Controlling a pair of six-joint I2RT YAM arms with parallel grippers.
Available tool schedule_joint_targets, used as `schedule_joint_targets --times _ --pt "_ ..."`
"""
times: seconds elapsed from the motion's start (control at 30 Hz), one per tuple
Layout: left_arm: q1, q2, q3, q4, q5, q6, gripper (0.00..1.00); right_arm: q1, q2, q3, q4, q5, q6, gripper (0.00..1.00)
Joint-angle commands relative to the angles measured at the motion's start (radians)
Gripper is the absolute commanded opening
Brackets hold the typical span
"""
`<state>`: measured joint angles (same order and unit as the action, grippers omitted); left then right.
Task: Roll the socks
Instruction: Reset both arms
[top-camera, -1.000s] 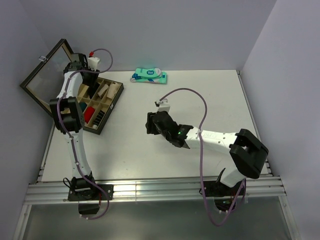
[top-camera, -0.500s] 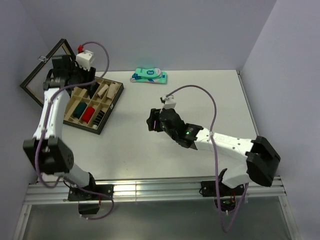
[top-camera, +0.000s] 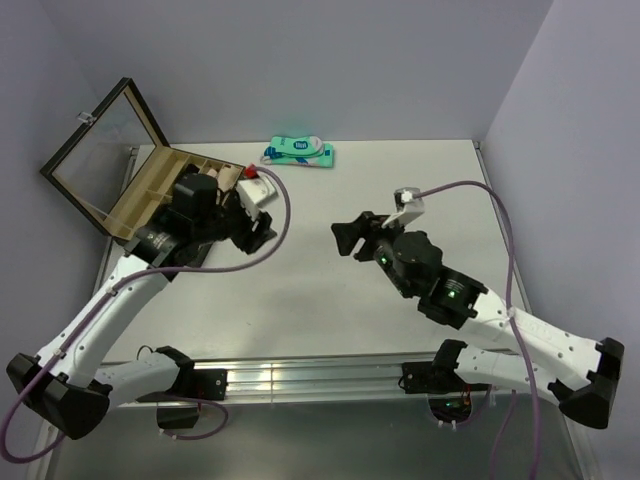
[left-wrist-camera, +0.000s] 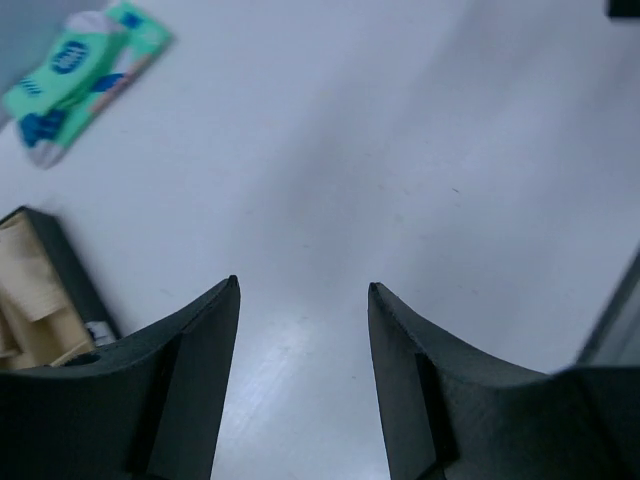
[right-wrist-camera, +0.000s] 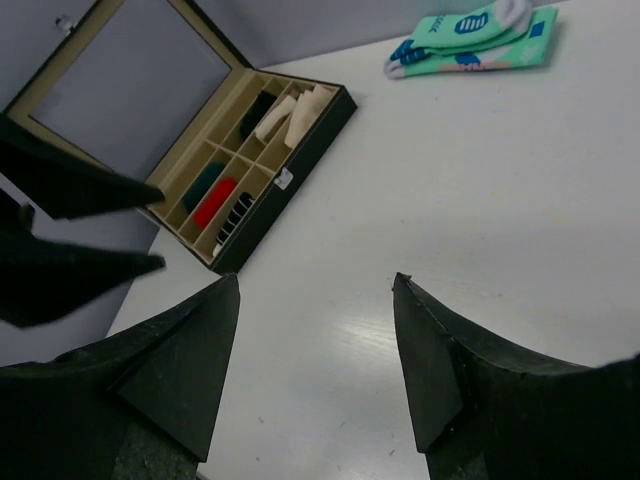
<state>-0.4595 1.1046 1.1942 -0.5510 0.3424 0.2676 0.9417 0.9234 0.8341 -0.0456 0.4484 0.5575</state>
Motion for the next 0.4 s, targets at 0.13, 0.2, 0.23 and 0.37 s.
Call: schedule_joint_targets --times 0.13,0.2,0.23,0.37 --pt "-0.151 -0.008 -0.042 -0.02 -0.054 -0.011 0.59 -0.004 -0.199 -0.125 -0.08 0.122 0.039 0.71" --pt "-0.171 0.0 -0.042 -0.01 -0.062 -0.013 0.59 -0.004 -0.227 -0.148 -0.085 0.128 0.044 0.71" --pt "-0.174 0.003 -0.038 -0.012 -0.062 -0.013 0.59 -0.006 -0.244 -0.151 -0.085 0.13 0.038 0.71" --pt "-0.185 0.023 -0.021 -0.027 -0.068 -0.011 0.58 -0.006 -0.253 -0.148 -0.111 0.147 0.033 0.72"
